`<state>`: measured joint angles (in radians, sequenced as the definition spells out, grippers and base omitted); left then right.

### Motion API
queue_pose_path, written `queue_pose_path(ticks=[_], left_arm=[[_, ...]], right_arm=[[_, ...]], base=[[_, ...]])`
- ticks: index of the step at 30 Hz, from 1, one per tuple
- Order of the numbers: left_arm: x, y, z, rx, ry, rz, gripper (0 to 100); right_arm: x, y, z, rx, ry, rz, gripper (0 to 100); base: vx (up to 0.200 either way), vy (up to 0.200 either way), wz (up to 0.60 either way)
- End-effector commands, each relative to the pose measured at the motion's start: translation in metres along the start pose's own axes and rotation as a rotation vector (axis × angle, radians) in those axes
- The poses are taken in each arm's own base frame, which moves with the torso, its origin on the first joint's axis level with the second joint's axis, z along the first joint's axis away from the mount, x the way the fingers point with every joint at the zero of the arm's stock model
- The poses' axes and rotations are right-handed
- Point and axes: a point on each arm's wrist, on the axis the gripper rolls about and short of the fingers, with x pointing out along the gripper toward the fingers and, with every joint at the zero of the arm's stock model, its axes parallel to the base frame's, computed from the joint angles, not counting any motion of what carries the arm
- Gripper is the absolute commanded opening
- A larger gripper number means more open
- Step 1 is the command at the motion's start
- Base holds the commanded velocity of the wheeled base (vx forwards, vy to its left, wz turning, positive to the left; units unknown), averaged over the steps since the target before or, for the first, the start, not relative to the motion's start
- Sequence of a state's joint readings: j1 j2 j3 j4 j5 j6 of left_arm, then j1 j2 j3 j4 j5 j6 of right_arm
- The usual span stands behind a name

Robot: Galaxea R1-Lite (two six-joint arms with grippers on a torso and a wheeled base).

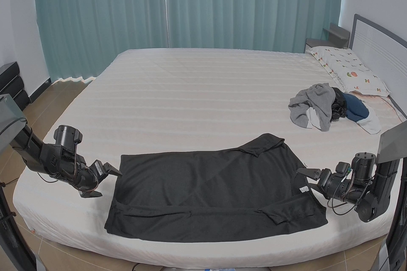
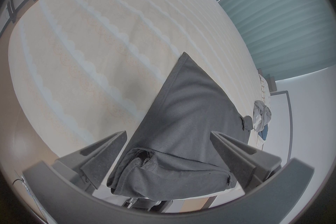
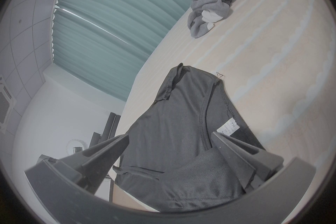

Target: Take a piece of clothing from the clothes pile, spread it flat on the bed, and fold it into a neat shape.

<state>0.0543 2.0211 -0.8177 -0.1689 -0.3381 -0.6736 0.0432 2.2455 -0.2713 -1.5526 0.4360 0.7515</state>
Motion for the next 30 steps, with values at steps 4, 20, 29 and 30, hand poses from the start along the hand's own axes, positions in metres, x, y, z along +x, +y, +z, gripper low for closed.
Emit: queue_pose_path(ticks=[4,20,29,30], left_arm=[[0.0,-0.001,0.001,0.002,-0.009,-0.008,100],[-0.001,0.001,0.005,-0.028,-0.009,-0.161,100],[0.0,0.008,0.005,-0.042,0.003,-0.19,100],[0.0,0.01,0.005,-0.046,0.003,-0.188,100]], right_arm=[[0.019,0.018,-0.005,-0.053,-0.035,0.023,100],[0.137,0.066,-0.011,-0.11,-0.007,-0.091,100],[0.193,0.056,-0.015,-0.111,0.026,-0.201,100],[0.197,0.055,-0.013,-0.109,0.027,-0.206,100]], base=[[0.0,0.0,0.0],[0.0,0.0,0.0],[0.0,0.0,0.0],[0.0,0.0,0.0]])
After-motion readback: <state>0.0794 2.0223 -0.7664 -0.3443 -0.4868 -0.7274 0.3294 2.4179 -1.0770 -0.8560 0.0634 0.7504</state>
